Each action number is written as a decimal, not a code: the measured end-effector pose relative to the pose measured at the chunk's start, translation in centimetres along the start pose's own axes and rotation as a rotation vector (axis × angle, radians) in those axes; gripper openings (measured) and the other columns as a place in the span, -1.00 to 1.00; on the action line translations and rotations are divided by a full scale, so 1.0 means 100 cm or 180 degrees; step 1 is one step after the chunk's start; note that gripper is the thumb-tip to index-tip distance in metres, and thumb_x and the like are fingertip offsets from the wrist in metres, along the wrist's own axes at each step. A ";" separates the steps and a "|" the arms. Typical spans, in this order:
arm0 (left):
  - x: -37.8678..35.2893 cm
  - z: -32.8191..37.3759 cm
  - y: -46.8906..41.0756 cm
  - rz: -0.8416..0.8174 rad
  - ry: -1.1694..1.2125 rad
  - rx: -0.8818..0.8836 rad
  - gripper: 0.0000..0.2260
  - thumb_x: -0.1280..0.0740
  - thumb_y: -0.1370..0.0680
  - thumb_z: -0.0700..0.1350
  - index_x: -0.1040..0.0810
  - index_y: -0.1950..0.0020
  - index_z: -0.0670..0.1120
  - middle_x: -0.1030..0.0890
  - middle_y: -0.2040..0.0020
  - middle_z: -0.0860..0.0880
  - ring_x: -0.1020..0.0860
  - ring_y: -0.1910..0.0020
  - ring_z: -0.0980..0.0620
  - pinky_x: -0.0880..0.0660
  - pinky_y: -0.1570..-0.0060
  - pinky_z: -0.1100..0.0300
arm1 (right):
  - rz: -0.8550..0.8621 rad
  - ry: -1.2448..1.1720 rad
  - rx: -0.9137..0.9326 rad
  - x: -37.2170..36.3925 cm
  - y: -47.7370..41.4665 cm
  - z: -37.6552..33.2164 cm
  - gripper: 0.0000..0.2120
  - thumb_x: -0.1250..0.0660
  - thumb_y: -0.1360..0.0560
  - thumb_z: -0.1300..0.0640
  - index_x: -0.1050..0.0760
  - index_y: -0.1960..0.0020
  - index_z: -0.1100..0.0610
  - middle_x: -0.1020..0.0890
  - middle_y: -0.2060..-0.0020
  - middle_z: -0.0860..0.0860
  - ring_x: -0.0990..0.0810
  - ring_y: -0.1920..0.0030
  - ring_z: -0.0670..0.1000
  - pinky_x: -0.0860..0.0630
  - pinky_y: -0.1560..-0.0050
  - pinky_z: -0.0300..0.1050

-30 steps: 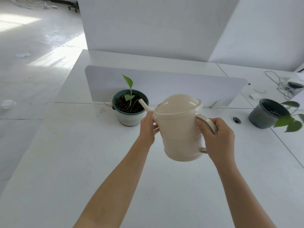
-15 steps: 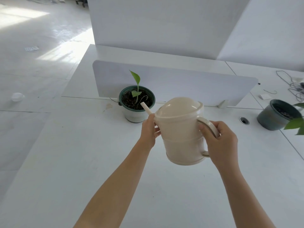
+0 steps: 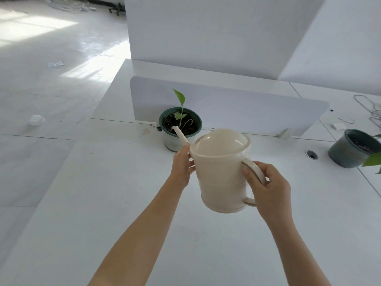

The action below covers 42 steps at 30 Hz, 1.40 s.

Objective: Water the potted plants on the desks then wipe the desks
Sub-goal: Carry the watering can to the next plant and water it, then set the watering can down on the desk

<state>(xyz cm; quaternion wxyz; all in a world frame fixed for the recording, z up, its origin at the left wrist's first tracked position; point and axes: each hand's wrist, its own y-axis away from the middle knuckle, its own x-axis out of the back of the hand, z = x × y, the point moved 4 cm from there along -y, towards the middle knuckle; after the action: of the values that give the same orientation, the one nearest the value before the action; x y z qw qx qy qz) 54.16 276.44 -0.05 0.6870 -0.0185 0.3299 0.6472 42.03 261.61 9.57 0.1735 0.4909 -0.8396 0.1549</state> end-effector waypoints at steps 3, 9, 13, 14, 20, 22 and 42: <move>-0.006 -0.013 0.004 -0.0075 -0.0091 0.0139 -0.90 -0.20 -0.52 -0.12 -0.48 0.15 -0.07 -0.48 0.26 0.00 -0.49 0.33 0.05 -0.44 0.39 0.27 | 0.0101 0.0016 -0.0061 0.010 0.010 0.011 -0.95 -0.34 -0.46 0.13 -0.49 0.09 0.04 -0.56 0.18 -0.16 -0.50 0.23 -0.12 -0.46 0.36 -0.40; -0.010 -0.039 0.017 -0.0163 -0.0274 0.0291 -0.89 -0.17 -0.52 -0.15 -0.49 0.09 -0.08 -0.50 0.19 -0.03 -0.50 0.26 0.01 -0.47 0.32 0.22 | 0.0232 -0.0164 -0.0366 0.029 0.031 0.040 -0.88 -0.34 -0.46 0.19 -0.52 0.01 0.09 -0.58 0.12 -0.11 -0.53 0.18 -0.13 -0.47 0.45 -0.45; 0.004 -0.056 0.025 -0.0059 -0.0438 0.0330 -0.80 -0.17 -0.54 -0.08 -0.46 -0.10 -0.11 -0.52 -0.02 -0.05 -0.53 0.02 -0.05 -0.49 0.09 0.09 | 0.0128 -0.0303 -0.0581 0.032 0.043 0.066 -0.87 -0.33 -0.46 0.24 -0.52 0.03 0.05 -0.59 0.14 -0.16 -0.55 0.16 -0.14 -0.48 0.38 -0.47; 0.008 -0.058 0.028 -0.0040 -0.0453 0.0319 -0.75 -0.17 -0.54 -0.07 -0.44 -0.17 -0.13 -0.52 -0.08 -0.06 -0.53 -0.04 -0.07 -0.50 0.07 0.07 | 0.0070 -0.0279 -0.0630 0.032 0.046 0.074 -0.87 -0.32 -0.47 0.25 -0.51 0.06 0.04 -0.59 0.16 -0.15 -0.55 0.17 -0.11 -0.47 0.37 -0.46; 0.033 -0.065 0.050 0.0386 -0.0257 0.0110 -0.72 -0.19 -0.57 -0.12 -0.38 -0.29 -0.04 -0.52 -0.12 -0.06 -0.54 -0.12 -0.13 -0.52 0.01 0.07 | -0.0233 -0.0130 -0.0950 0.025 0.061 0.118 -0.79 -0.32 -0.46 0.30 -0.51 0.23 0.01 -0.61 0.25 -0.07 -0.54 0.19 0.00 -0.41 0.19 -0.21; 0.042 -0.065 0.059 0.0487 -0.0169 -0.0016 -0.74 -0.20 -0.56 -0.15 -0.40 -0.25 -0.03 -0.53 -0.10 -0.09 -0.55 -0.06 -0.10 -0.53 0.02 0.06 | -0.0329 -0.0058 -0.0978 0.020 0.064 0.126 -0.78 -0.32 -0.45 0.31 -0.50 0.26 0.03 -0.59 0.30 -0.06 -0.51 0.22 0.01 -0.40 0.20 -0.20; 0.155 -0.049 0.138 0.1914 0.0381 -0.0787 -0.74 -0.16 -0.57 -0.18 -0.42 -0.25 -0.06 -0.55 -0.06 -0.03 -0.53 -0.06 -0.06 -0.45 -0.16 -0.01 | -0.1843 0.0398 -0.0479 -0.084 0.068 0.112 -0.94 -0.29 -0.44 0.25 -0.47 0.19 0.12 -0.56 0.26 0.01 -0.48 0.23 -0.01 -0.38 0.25 -0.30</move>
<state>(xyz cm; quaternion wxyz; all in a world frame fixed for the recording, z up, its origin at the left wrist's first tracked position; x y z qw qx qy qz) 38.80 290.03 -5.68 0.4371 -0.0416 0.2793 0.8539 38.31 266.49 -4.77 0.2977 0.6851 -0.6616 0.0662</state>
